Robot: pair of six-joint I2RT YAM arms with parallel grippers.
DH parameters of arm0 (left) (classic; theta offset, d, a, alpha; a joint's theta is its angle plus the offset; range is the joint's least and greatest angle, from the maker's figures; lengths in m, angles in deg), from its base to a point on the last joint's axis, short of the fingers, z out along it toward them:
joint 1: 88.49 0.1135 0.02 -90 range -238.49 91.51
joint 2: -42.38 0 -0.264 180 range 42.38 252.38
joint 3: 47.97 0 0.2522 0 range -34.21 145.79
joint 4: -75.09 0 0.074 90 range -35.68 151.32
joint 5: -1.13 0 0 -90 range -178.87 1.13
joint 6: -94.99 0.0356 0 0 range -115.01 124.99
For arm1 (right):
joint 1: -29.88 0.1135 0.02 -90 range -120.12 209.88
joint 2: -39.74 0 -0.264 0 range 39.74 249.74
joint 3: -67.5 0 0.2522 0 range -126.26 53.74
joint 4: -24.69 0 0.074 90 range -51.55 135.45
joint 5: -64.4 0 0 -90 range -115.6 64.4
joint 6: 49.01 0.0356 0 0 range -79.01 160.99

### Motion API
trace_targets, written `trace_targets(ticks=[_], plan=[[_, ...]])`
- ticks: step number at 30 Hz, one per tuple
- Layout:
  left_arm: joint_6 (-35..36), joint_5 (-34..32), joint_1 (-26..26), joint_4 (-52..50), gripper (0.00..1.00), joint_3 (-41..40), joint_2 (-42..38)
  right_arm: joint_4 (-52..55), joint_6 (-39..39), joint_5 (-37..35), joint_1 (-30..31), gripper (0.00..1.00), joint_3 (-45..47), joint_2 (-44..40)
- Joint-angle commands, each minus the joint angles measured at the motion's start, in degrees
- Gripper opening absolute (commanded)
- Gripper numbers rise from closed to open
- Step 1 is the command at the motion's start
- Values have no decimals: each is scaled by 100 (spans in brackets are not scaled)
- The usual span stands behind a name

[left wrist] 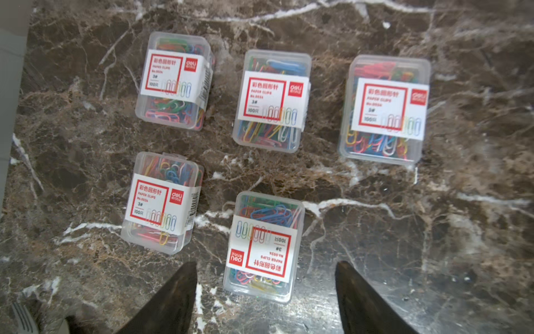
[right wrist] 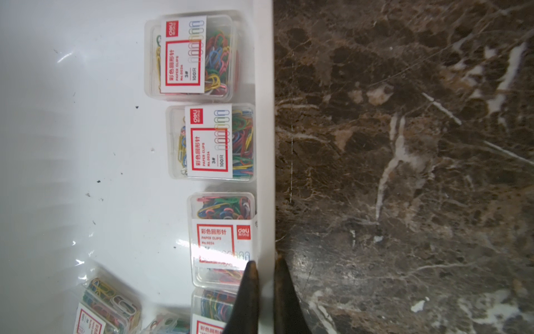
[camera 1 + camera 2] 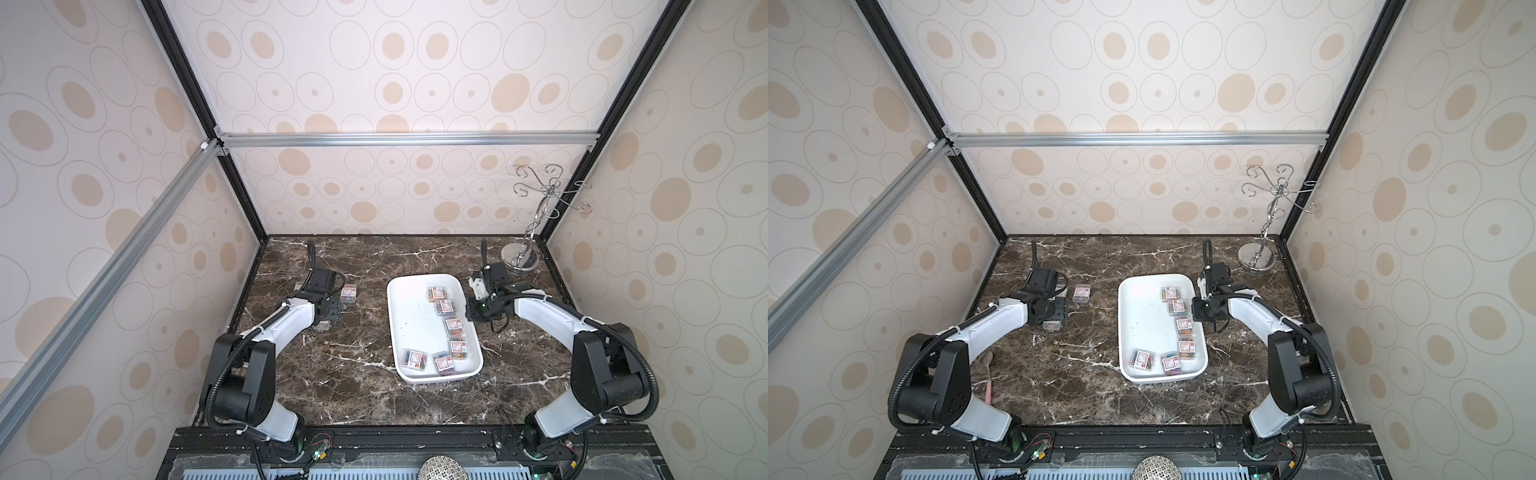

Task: Take the paper clips out of the storage box
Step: Place the boxed paper clips at the center of the board, then move the storage box to the center of the board.

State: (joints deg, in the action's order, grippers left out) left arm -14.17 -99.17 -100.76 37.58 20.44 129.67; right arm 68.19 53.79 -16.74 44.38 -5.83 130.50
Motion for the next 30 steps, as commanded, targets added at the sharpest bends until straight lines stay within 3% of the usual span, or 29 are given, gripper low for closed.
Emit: trace_targets(ticks=[1,11,24,30], plan=[[-190,237,28,247,75,-77,-249,266,-9,-19,-44,0,214,-175],[-882,422,-345,895,76,-506,-1107,242,-33,98,-44,0,227,-170],[-827,292,-1116,956,76,-271,-1072,269,-85,185,-44,0,118,-160],[-788,567,-1456,1402,76,-371,-1313,97,-31,224,-44,0,229,-165]])
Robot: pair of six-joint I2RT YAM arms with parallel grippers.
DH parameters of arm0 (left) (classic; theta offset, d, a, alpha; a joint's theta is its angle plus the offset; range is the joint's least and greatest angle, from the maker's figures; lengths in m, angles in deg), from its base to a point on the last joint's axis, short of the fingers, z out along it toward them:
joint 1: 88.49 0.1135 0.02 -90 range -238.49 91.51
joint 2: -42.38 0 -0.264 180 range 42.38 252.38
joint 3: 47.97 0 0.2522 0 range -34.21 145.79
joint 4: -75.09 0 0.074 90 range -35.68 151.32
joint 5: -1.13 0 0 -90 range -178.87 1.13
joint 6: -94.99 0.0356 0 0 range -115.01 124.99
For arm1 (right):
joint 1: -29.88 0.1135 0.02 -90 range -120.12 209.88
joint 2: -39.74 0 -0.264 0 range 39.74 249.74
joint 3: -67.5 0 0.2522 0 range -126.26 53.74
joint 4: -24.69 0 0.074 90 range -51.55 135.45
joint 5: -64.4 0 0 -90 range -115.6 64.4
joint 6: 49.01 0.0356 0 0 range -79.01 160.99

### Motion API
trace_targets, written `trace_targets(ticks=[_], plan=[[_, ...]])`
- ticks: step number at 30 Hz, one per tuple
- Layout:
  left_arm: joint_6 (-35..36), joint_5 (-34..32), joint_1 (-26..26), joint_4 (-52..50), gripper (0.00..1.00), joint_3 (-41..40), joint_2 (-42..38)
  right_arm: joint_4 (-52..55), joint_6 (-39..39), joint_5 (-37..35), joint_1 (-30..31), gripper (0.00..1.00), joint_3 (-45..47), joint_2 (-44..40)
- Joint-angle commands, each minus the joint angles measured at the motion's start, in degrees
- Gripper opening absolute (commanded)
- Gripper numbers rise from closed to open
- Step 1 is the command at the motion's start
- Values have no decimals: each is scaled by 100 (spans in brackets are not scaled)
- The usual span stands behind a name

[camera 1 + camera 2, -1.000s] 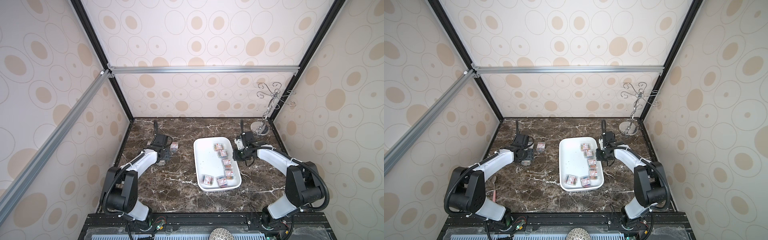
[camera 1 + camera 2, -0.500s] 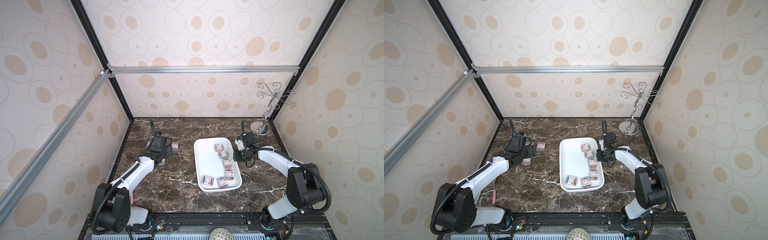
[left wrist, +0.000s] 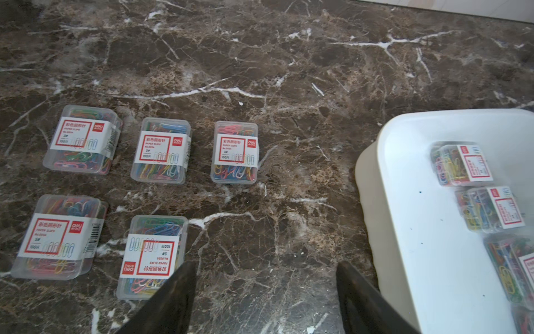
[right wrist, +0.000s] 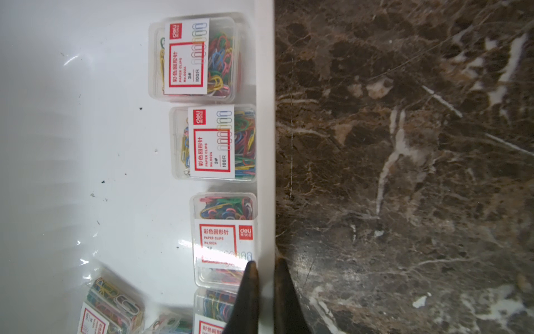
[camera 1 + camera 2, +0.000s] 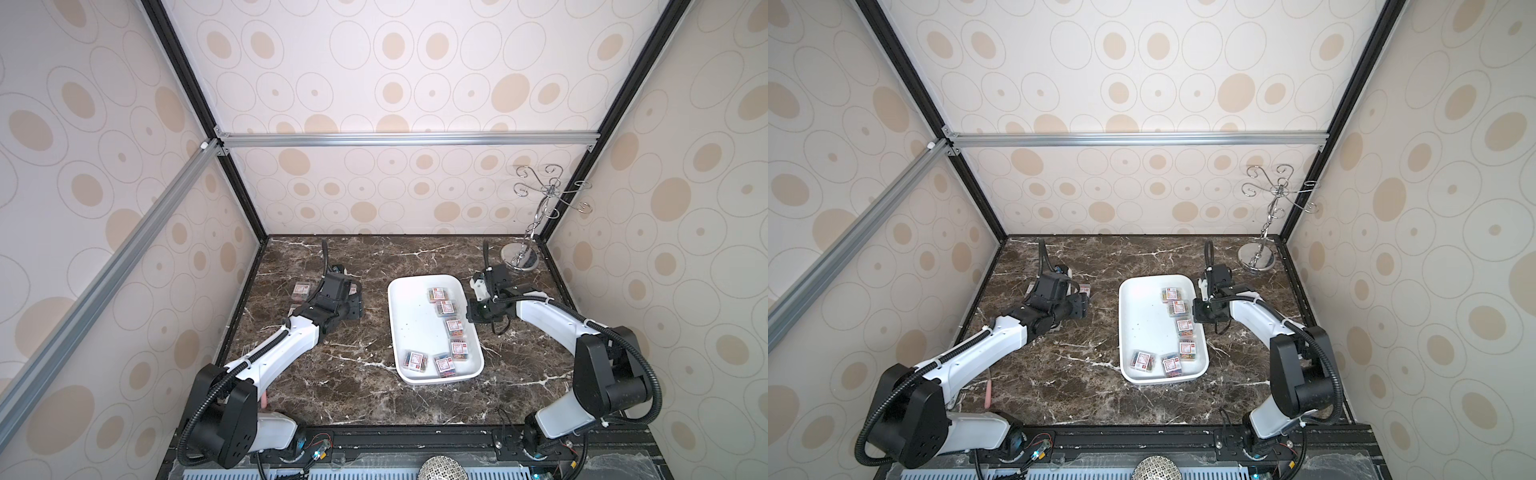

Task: Take the paper clips out of the storage box
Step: Move the storage box to the center of the board.

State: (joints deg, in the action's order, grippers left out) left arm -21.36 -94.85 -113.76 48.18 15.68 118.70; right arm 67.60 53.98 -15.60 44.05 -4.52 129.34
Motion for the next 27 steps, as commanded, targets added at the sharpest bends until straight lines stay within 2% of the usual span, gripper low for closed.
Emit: trace_targets(ticks=[1,6,17,21,27], plan=[[-12,156,-227,406,76,86,-250,138,-45,116,-11,0,106,-48],[169,38,-302,262,76,99,-423,122,-47,157,-12,0,164,-57],[326,599,-463,401,76,184,-352,44,-4,133,-7,0,226,-84],[570,1020,-634,492,76,250,-227,68,-39,143,-8,0,196,-56],[590,896,-898,448,76,453,6,47,-17,149,-5,0,215,-31]])
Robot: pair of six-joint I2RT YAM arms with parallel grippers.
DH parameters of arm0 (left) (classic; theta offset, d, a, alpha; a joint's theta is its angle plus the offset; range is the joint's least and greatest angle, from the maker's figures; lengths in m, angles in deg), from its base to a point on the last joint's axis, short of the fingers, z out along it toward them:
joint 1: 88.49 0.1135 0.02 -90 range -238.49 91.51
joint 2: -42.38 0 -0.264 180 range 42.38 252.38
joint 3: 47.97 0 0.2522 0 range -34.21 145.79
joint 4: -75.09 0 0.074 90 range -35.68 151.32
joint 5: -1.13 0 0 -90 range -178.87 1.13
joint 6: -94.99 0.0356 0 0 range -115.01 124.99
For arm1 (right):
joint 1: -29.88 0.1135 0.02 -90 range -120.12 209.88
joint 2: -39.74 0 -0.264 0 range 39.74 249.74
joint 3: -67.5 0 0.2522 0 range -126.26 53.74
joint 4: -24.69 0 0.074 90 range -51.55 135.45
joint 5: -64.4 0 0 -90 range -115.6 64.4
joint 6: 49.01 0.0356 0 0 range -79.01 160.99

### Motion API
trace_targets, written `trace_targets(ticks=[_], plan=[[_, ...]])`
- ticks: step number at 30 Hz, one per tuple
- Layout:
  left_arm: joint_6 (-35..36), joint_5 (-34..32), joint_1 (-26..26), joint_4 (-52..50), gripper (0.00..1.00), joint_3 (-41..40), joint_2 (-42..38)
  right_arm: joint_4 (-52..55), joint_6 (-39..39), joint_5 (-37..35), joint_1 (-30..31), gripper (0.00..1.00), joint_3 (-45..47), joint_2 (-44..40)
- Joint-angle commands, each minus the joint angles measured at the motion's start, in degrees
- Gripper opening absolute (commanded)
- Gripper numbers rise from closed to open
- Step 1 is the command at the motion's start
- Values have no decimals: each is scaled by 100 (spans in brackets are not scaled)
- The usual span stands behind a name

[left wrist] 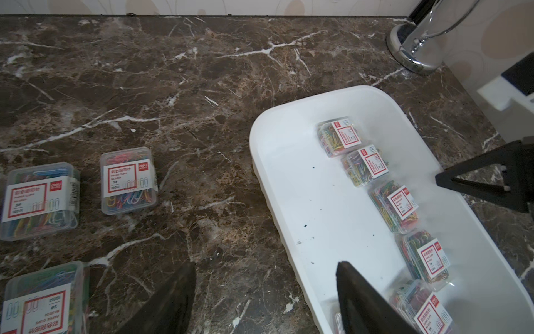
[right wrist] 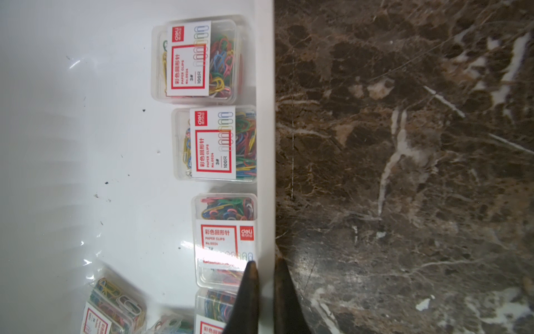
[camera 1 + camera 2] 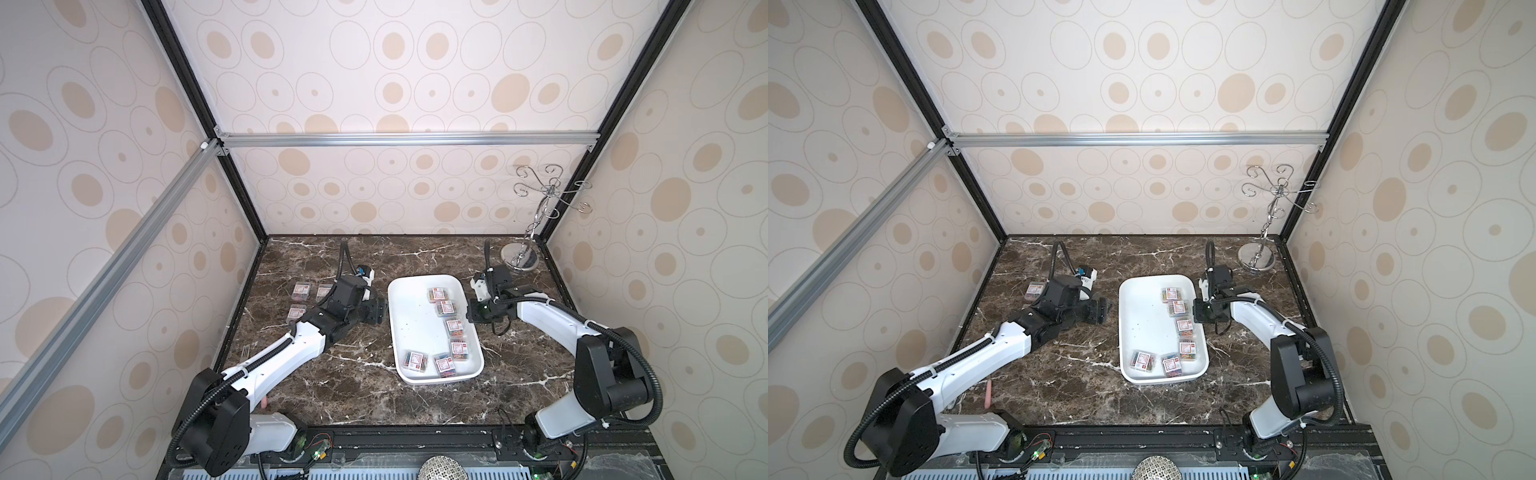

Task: Take the paper clips out of the storage box
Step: Move the storage box to the center of the board.

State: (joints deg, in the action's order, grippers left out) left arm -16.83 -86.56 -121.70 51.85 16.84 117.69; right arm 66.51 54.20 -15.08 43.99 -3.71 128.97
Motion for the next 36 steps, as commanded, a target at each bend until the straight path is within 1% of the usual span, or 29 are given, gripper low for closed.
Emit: trace_targets(ticks=[1,7,12,15,19,21,25,29,32,35,36], plan=[[132,92,-148,113,76,365,156,150,-32,99,2,0,131,22],[97,125,-576,194,76,793,670,104,-3,151,9,0,124,33],[121,216,-1006,150,76,1376,1399,104,-3,165,11,0,138,18],[-228,-26,-1208,42,76,1775,1917,73,19,152,13,0,179,-11],[-742,-50,-1472,299,76,2039,2435,-16,75,215,13,0,257,-71],[-951,-331,-1647,171,76,2311,2767,-62,110,309,7,0,272,-64],[-1186,-613,-1975,-25,78,2785,3253,-203,110,617,1,0,364,-111],[-1396,-956,-2231,-365,79,3166,3627,-234,109,586,-5,3,428,-254],[-1529,-1158,-2371,-517,80,3314,3851,-202,136,559,-31,5,436,-342],[-1588,-1180,-2459,-501,80,3355,3984,-171,160,571,-115,7,467,-464],[-1605,-1172,-2478,-478,80,3374,4018,-189,152,631,-164,10,500,-521]])
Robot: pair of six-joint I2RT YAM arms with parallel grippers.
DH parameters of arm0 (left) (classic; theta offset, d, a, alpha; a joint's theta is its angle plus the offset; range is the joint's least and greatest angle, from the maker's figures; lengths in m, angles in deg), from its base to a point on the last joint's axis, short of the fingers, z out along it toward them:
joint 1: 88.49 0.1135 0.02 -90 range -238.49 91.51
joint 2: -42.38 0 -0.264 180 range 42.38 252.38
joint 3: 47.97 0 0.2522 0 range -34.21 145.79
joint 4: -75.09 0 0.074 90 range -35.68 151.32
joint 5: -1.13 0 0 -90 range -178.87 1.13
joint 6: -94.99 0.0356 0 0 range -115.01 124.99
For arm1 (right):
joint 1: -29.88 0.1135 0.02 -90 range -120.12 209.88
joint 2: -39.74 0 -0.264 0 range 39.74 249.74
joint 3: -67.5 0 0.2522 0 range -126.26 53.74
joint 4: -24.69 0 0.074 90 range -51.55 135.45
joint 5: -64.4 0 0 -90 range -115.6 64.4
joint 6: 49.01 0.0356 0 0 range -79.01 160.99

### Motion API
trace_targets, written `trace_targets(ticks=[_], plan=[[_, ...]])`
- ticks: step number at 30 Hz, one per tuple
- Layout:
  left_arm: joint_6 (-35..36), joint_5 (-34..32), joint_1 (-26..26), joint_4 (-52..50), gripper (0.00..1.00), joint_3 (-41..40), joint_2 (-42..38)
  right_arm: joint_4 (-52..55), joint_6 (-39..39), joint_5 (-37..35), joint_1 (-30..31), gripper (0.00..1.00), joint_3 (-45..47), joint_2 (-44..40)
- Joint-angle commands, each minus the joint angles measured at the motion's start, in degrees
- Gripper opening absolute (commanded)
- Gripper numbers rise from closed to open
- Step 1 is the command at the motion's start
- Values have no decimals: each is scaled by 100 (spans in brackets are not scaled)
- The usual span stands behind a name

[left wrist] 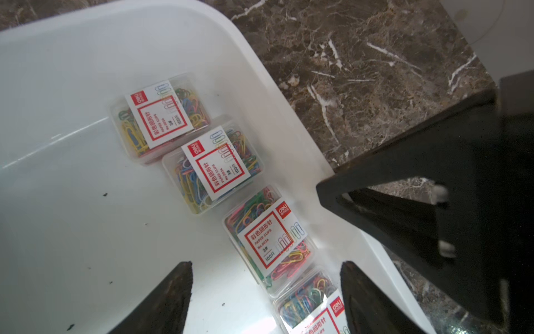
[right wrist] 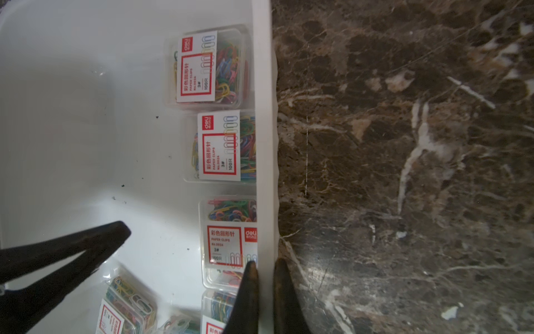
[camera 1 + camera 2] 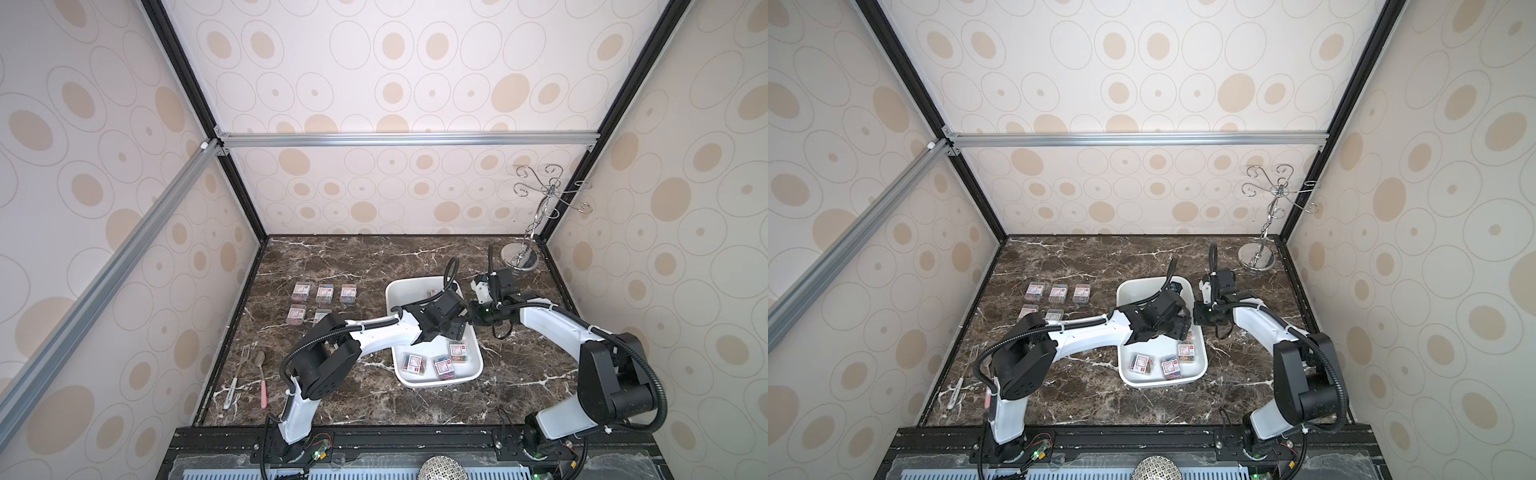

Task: Take the paper clips out of the storage box
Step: Pick up the boxed paper clips from the storage box.

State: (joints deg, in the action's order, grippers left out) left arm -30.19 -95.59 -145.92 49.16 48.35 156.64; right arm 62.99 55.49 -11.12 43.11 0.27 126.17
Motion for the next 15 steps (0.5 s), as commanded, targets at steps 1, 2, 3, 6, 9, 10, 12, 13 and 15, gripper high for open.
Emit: trace_targets(ticks=[1,2,3,6,9,10,12,13,15], plan=[[-275,-276,-67,-209,80,248,161,140,18,304,-112,13,123,-287],[-287,-312,-83,-250,80,294,208,132,25,367,-141,13,142,-315],[-287,-357,-84,-290,80,346,258,150,26,381,-152,13,142,-338],[-279,-401,-101,-357,80,480,414,129,51,423,-163,13,176,-371],[-288,-326,-110,-348,80,585,578,71,113,460,-188,12,215,-356],[-288,-255,-111,-290,80,588,601,54,121,476,-197,11,223,-347],[-304,-86,-111,-117,80,540,638,43,146,493,-198,11,215,-305],[-314,-29,-111,-53,80,540,654,42,142,494,-205,11,214,-287],[-348,48,-111,-13,80,559,710,48,134,494,-207,10,209,-252]])
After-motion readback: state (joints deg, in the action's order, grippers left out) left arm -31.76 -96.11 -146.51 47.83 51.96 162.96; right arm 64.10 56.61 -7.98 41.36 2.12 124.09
